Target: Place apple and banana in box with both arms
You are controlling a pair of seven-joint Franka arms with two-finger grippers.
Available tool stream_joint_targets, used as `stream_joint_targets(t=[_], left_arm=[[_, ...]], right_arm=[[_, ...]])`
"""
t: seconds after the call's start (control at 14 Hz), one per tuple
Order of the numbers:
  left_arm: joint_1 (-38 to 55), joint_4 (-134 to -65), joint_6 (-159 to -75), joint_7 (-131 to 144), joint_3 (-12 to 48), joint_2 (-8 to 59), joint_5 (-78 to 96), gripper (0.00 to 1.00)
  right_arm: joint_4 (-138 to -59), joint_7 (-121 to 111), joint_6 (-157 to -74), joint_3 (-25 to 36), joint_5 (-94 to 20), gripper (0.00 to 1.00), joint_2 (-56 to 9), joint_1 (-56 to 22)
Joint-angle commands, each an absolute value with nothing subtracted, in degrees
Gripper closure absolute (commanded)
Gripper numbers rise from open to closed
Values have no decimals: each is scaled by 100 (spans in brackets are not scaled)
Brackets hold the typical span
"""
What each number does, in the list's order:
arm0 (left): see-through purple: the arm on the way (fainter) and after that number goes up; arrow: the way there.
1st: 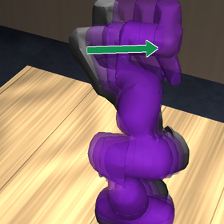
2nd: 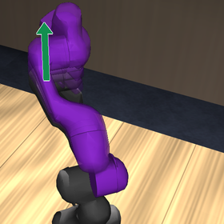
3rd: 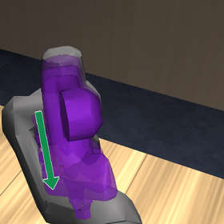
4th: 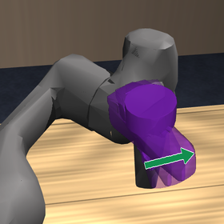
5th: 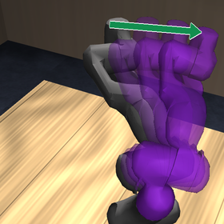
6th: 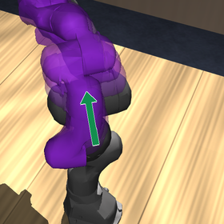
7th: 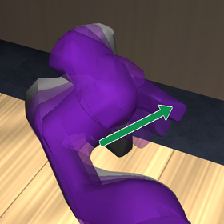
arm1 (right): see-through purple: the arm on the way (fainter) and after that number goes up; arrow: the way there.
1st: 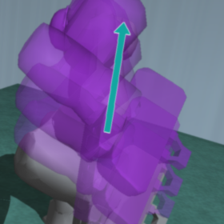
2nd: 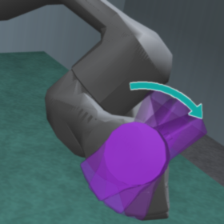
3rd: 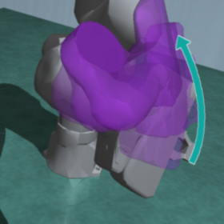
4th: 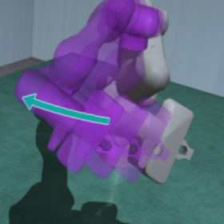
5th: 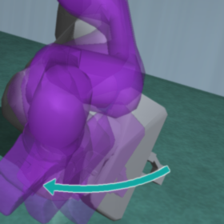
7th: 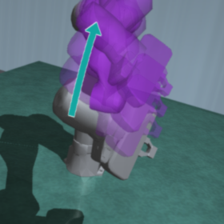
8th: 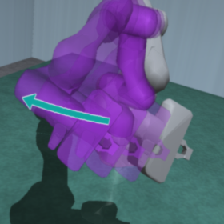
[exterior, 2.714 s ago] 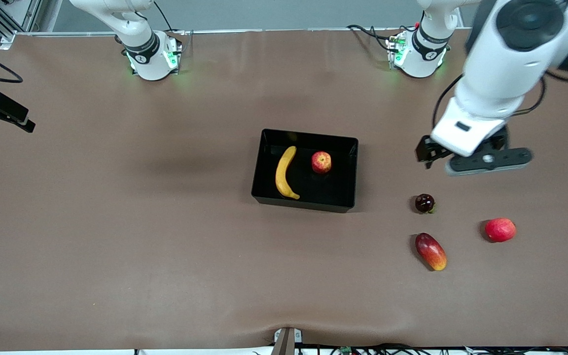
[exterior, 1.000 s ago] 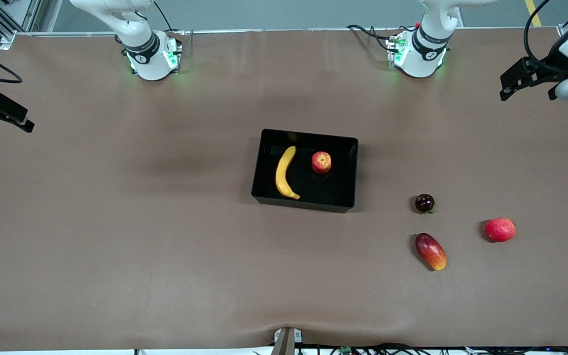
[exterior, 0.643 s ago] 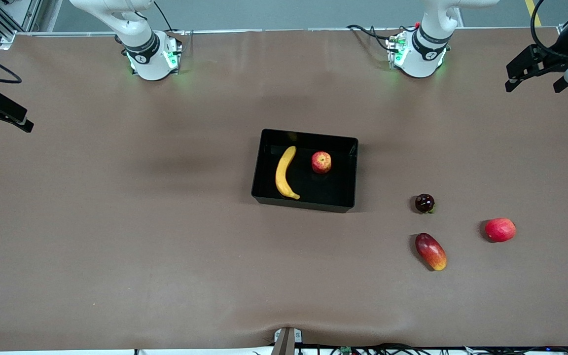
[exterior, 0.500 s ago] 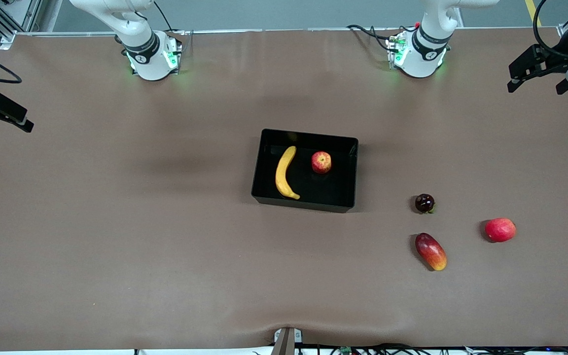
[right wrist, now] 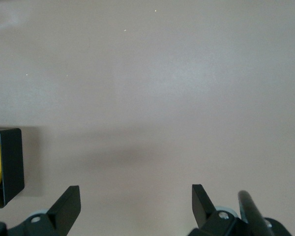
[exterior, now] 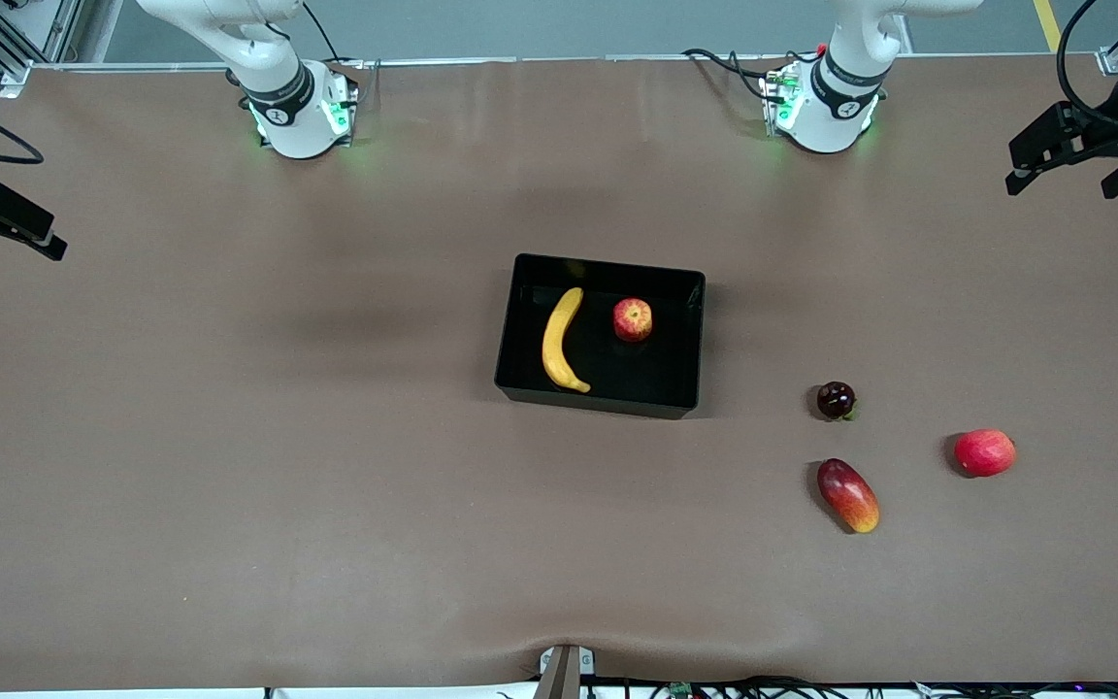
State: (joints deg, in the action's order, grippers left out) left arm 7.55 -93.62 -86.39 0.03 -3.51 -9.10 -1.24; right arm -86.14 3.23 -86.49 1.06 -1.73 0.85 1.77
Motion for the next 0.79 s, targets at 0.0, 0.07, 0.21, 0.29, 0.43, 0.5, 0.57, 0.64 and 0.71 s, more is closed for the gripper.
stream_joint_targets(t=[0.0,0.07,0.21,0.29,0.43,0.5,0.57,0.64,0.71], left_arm=[[826,-9158,-8596,113,-396,-809,-44,0],[844,-9150,-8596,297,-387,-782,-35,0],[896,-9167,-8587,536,-343,-782,-26,0],[896,-9184,-8509,536,-212,-782,-18,0],[870,-9220,-8438,562,43,-791,35,0],[870,-9228,-8429,554,61,-808,35,0],[870,-9237,-8377,545,62,-817,44,0],[879,-9211,-8359,545,62,-817,44,0],[862,-9185,-8358,554,62,-809,53,0]], right_arm=[[-8587,316,-8604,97,-114,0,88,184],[-8587,316,-8604,88,-114,0,88,185],[-8578,316,-8604,88,-114,0,88,176],[-8578,316,-8604,88,-114,0,88,176],[-8578,316,-8604,88,-114,0,88,176],[-8587,316,-8604,88,-123,0,88,176],[-8578,316,-8604,88,-114,0,88,176],[-8578,316,-8613,88,-114,0,88,176],[-8578,316,-8605,88,-123,0,88,176]])
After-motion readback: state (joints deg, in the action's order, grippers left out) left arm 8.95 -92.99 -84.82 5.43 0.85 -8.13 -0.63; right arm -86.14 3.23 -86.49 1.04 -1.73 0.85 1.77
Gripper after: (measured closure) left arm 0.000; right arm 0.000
